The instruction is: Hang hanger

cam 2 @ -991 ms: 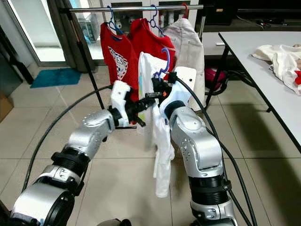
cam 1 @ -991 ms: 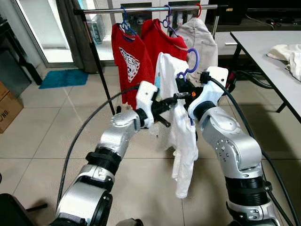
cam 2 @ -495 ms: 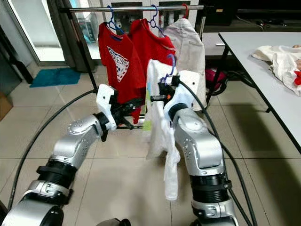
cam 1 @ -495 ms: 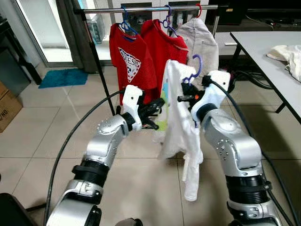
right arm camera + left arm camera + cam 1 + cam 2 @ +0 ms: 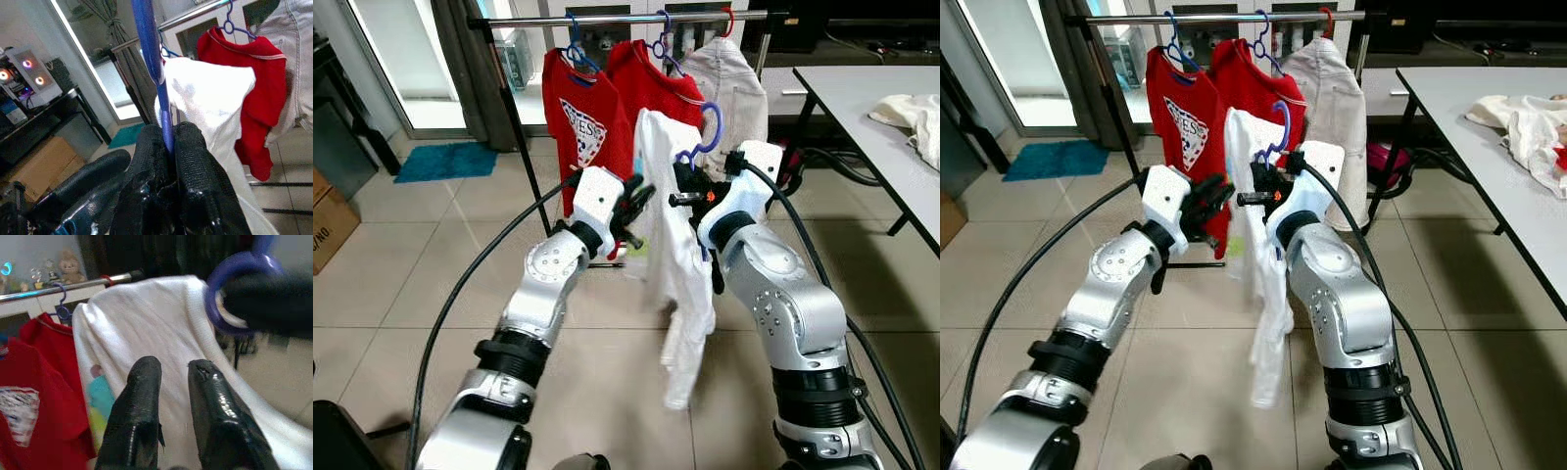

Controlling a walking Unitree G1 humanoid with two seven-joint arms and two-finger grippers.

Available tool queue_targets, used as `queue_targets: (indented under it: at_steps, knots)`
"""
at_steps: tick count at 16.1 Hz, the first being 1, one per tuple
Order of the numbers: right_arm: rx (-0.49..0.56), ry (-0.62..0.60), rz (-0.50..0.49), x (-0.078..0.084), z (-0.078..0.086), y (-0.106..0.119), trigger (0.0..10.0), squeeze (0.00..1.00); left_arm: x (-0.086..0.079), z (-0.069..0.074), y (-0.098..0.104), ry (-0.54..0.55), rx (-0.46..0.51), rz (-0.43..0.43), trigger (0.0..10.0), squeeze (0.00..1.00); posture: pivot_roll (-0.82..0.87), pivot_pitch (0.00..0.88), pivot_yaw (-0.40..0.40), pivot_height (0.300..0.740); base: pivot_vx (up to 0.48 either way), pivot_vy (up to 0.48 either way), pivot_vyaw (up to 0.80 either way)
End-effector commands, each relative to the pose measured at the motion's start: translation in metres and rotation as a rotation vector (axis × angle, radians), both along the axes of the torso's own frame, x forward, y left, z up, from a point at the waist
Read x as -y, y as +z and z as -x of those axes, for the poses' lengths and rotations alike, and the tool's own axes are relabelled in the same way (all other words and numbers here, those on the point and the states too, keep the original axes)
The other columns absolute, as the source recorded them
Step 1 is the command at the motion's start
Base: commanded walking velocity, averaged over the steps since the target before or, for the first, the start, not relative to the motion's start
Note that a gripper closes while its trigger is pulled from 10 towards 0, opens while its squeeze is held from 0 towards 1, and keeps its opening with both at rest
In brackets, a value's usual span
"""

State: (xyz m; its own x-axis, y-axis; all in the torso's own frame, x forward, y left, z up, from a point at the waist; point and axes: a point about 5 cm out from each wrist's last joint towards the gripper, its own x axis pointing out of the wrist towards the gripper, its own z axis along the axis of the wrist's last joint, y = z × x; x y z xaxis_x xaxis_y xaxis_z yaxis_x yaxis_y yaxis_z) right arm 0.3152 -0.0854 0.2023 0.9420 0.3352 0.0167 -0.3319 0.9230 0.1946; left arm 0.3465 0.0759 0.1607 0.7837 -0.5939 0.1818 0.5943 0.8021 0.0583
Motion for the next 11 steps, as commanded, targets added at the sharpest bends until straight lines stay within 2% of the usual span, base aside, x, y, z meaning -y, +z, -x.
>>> queue_targets:
  at_steps: [1, 2, 4, 7, 11]
  knots:
    - [0.059, 0.027, -0.029, -0.004, 0.002, 0.013, 10.0, 0.0, -0.002, 0.0, -0.002, -0.02, -0.043, 0.101, 10.0, 1.0, -0.09, 0.0, 0.065, 0.74, 0.0, 0.0, 0.0]
    - [0.064, 0.028, -0.018, -0.005, 0.001, 0.014, 10.0, 0.0, 0.002, 0.001, -0.001, -0.069, -0.077, 0.171, 10.0, 1.0, -0.09, 0.0, 0.063, 0.74, 0.0, 0.0, 0.0]
    - [0.096, 0.021, 0.062, -0.006, 0.0, 0.016, 10.0, 0.0, 0.007, 0.003, -0.006, -0.14, -0.139, 0.212, 10.0, 1.0, -0.09, 0.0, 0.061, 0.74, 0.0, 0.0, 0.0]
    - [0.116, 0.021, 0.11, -0.009, 0.002, 0.016, 10.0, 0.0, 0.006, 0.01, -0.025, -0.241, -0.211, 0.118, 10.0, 1.0, -0.1, 0.0, 0.07, 0.74, 0.0, 0.0, 0.0]
    - [0.146, 0.033, 0.144, -0.015, 0.005, 0.02, 10.0, 0.0, -0.001, 0.001, -0.024, -0.19, -0.229, 0.102, 10.0, 1.0, -0.11, 0.0, 0.074, 0.74, 0.0, 0.0, 0.0]
